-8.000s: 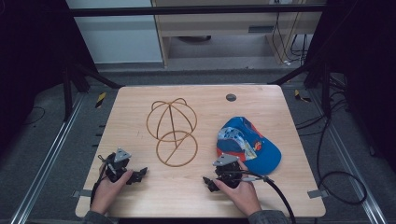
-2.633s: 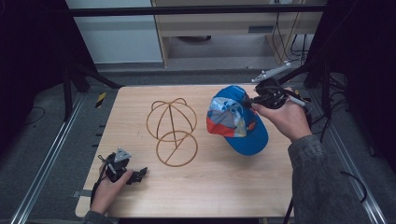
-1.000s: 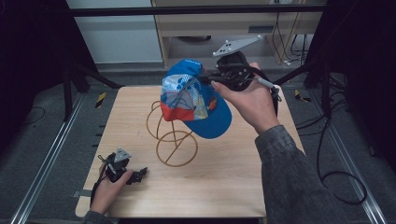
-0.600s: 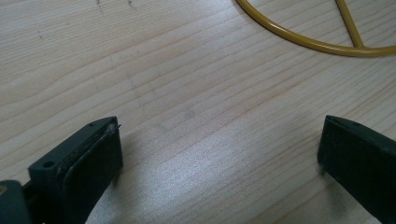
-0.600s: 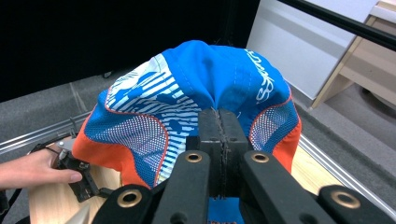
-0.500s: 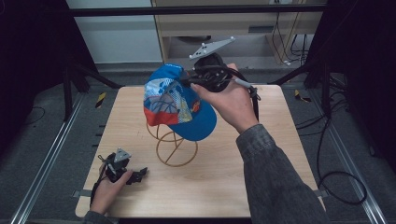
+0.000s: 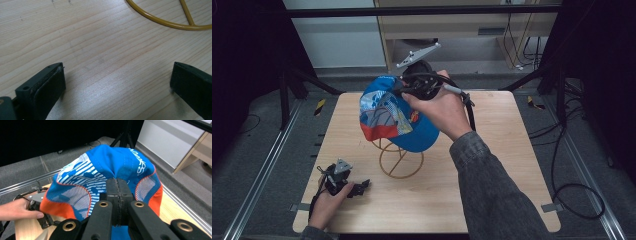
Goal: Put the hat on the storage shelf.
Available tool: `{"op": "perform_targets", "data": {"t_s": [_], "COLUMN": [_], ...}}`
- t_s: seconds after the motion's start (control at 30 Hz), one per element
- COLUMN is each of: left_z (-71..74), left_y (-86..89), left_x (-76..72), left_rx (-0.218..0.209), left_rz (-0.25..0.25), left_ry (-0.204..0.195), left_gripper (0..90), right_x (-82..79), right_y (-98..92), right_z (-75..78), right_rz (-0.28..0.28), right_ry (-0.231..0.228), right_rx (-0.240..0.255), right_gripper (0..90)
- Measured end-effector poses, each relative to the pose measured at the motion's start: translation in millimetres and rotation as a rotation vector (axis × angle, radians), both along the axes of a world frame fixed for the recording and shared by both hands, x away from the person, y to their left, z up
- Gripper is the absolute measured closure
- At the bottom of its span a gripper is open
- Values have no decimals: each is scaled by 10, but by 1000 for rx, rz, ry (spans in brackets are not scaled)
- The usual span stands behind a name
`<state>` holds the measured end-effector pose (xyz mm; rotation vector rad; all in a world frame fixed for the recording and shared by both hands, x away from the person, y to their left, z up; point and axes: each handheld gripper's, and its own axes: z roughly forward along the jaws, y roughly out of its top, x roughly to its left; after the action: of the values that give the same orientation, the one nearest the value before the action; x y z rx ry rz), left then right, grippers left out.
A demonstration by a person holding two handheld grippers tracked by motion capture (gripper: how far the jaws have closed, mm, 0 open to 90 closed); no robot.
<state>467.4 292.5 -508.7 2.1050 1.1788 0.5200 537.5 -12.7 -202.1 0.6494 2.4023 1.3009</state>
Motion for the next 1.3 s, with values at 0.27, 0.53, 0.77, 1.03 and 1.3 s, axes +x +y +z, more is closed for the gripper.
{"op": "perform_targets", "data": {"t_s": [0.27, 0.53, 0.77, 1.03, 1.3], "left_z": [0, 0, 0, 2, 1], "left_y": [0, 0, -1, 2, 1], "left_x": [0, 0, -1, 0, -1], "left_rx": [0, 0, -2, 2, 1], "left_rz": [0, 0, 1, -2, -1], "left_ry": [0, 0, 2, 2, 3], "left_gripper": [0, 0, 0, 0, 0], "right_x": [33, 58, 85, 119, 125], "right_y": [122, 181, 169, 140, 125], "right_z": [-94, -206, -292, -374, -441], "right_rz": [14, 21, 18, 9, 8], "right_ry": [24, 44, 69, 88, 101], "right_rx": [-24, -53, -69, -82, -85], "right_gripper": [900, 900, 900, 900, 900]}}
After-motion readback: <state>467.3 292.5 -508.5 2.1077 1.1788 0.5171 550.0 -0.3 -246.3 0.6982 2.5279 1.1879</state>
